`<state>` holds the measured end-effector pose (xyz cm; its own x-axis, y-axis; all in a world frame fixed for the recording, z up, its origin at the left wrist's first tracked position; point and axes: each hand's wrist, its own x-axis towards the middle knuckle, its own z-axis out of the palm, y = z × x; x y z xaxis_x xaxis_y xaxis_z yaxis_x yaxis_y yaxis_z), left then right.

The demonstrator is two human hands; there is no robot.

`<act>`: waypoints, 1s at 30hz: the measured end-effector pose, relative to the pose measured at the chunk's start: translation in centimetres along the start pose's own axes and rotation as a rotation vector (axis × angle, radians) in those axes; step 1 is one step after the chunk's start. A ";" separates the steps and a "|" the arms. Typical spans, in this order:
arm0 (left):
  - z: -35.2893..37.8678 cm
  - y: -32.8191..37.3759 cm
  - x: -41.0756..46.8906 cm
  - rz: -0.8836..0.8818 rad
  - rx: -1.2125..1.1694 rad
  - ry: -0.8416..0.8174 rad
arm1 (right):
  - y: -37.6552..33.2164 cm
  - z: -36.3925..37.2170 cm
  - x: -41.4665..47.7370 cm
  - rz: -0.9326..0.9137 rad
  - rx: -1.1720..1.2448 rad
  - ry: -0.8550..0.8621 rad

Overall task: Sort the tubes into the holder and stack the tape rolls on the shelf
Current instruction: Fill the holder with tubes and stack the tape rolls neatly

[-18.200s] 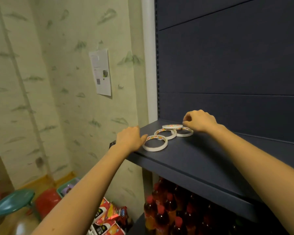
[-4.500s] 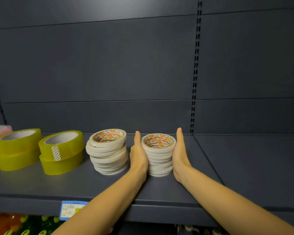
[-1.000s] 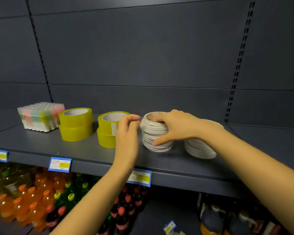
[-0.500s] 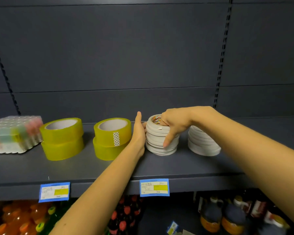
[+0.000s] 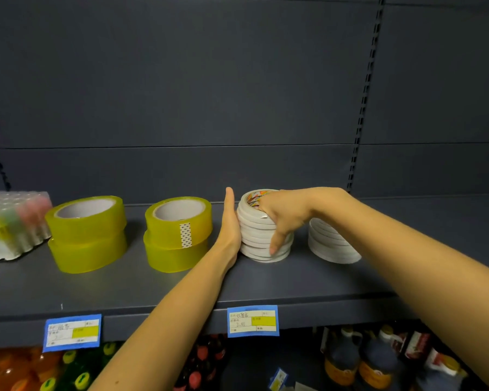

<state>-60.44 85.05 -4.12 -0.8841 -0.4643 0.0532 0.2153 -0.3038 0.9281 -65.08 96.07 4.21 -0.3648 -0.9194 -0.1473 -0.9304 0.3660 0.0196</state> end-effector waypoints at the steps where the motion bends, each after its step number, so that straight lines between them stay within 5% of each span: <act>1: 0.0 0.0 0.1 0.009 -0.002 -0.008 | 0.1 0.0 0.2 -0.004 0.008 -0.003; 8: -0.2 -0.1 0.3 0.054 0.045 -0.029 | -0.2 -0.6 -1.1 -0.070 -0.024 0.148; 15: -0.2 -0.3 0.3 0.040 0.024 -0.005 | -0.8 4.0 -2.5 0.117 0.892 1.009; 21: -0.1 -0.4 0.2 0.013 0.040 -0.007 | -1.1 9.2 -0.9 0.287 1.358 0.966; 25: 0.1 -0.4 0.1 0.003 0.026 0.019 | -0.7 9.2 0.9 0.354 1.754 0.777; 30: 0.0 -0.4 0.4 0.025 -0.021 0.034 | -0.4 8.9 2.5 0.443 1.839 0.715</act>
<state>-60.86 85.04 -4.47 -0.8637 -0.5001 0.0631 0.2460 -0.3090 0.9187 -65.25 94.89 -4.92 -0.8885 -0.4540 -0.0664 0.1760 -0.2035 -0.9631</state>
